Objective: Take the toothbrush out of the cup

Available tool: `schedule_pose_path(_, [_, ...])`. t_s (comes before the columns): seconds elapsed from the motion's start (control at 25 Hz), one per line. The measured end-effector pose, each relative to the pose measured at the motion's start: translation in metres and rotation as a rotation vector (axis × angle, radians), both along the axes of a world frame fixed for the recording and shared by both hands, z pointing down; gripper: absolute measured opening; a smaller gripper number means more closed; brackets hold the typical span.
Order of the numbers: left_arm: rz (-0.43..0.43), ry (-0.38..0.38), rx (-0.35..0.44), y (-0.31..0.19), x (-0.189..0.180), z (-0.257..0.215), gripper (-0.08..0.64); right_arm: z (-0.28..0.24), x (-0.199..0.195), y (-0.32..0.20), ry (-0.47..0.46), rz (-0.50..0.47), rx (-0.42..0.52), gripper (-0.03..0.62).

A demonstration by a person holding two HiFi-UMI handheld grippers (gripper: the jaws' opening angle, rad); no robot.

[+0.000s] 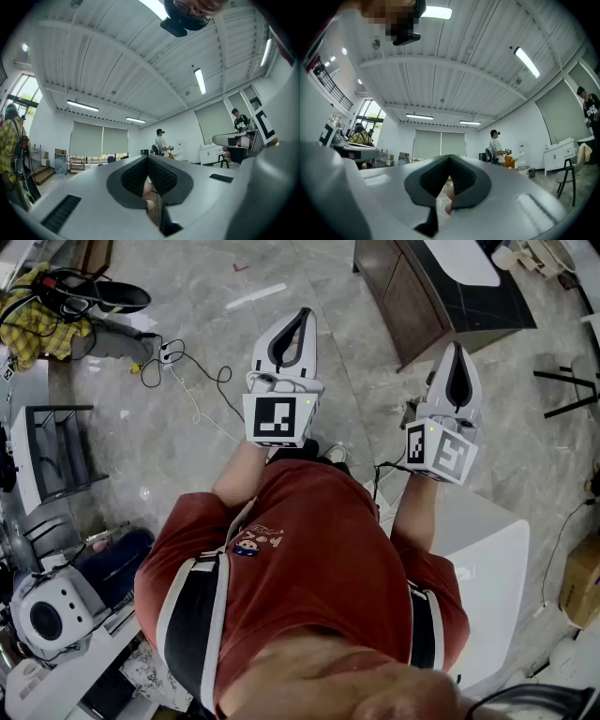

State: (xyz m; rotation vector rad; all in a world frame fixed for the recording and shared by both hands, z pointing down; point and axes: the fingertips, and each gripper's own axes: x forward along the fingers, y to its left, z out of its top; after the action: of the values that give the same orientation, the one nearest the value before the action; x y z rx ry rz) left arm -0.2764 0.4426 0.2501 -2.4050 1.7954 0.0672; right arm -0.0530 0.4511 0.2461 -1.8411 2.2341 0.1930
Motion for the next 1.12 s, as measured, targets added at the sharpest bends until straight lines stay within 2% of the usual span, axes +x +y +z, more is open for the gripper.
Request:
schedule_pose_path(0.16, [-0.006,-0.002,0.0,0.009,0.006,0.0,0.005,-0.006,0.006,0.01,0.026,0.004,-0.019,0.009])
schedule_pose_path(0.44, [-0.003,-0.004,-0.008,0.016,0.012,0.004,0.005,-0.001,0.011,0.017,-0.022,-0.004,-0.011,0.009])
schedule_pose_path(0.64, [-0.011,-0.008,-0.008,0.009,0.011,0.002,0.005,0.0,0.018,0.01,-0.024,0.014,-0.005,0.008])
schedule_pose_path(0.88, [-0.002,0.022,-0.02,-0.016,0.002,0.008,0.005,0.004,0.011,-0.014,-0.017,0.027,-0.02,0.009])
schedule_pose_path(1.12, [0.021,0.041,-0.033,-0.075,-0.011,0.018,0.005,0.014,-0.005,-0.066,-0.002,0.039,-0.051,0.009])
